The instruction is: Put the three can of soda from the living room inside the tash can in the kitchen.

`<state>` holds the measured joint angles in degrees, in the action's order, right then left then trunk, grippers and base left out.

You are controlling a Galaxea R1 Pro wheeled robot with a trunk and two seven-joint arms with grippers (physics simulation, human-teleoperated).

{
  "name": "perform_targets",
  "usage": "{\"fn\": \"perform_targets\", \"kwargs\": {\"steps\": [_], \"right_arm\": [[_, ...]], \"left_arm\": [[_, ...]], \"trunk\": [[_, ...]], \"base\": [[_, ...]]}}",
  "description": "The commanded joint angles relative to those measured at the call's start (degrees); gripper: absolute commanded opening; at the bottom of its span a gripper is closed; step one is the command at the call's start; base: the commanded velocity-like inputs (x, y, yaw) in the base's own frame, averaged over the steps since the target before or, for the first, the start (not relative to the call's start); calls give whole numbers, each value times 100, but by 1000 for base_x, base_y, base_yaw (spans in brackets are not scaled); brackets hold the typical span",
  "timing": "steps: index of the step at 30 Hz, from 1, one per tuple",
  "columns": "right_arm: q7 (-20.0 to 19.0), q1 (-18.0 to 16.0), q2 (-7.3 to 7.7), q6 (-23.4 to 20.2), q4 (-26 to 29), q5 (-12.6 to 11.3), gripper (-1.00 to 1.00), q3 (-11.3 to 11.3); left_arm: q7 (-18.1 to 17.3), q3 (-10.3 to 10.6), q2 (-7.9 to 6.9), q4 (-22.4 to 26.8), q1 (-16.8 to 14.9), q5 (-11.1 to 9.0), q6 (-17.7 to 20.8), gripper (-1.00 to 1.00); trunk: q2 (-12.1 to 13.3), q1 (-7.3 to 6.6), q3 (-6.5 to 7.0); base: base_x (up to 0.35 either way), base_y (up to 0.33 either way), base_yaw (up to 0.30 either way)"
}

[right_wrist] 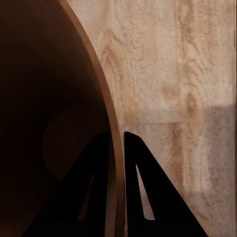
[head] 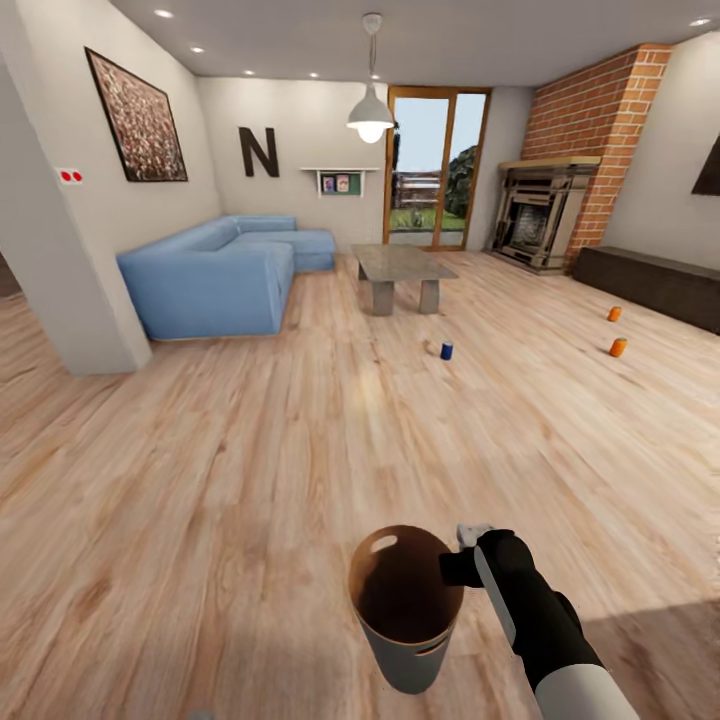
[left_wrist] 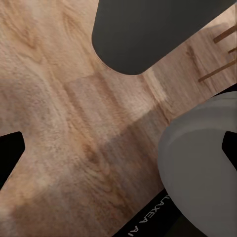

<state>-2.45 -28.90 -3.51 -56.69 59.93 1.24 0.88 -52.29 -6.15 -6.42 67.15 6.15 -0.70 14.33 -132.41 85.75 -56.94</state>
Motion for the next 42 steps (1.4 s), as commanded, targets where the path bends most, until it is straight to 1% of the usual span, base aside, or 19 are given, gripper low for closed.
{"fn": "perform_targets", "kwargs": {"steps": [1, 30, 35, 42], "right_arm": [[-27, -2, -1, 0, 1, -107, -100, 0], [-27, -2, -1, 0, 1, -107, -100, -1], [-27, -2, -1, 0, 0, -107, -100, 0], [-27, -2, -1, 0, 0, -107, -100, 0]], "left_arm": [[0, 0, 0, 0, 0, 0, 0, 100], [0, 0, 0, 0, 0, 0, 0, 100], [0, 0, 0, 0, 0, 0, 0, 100], [0, 0, 0, 0, 0, 0, 0, 100]], "trunk": [[0, 0, 1], [0, 0, 1], [0, 0, 1], [0, 0, 1]], "base": [[345, 0, -265], [345, 0, -261], [345, 0, -105], [345, 0, -12]]}}
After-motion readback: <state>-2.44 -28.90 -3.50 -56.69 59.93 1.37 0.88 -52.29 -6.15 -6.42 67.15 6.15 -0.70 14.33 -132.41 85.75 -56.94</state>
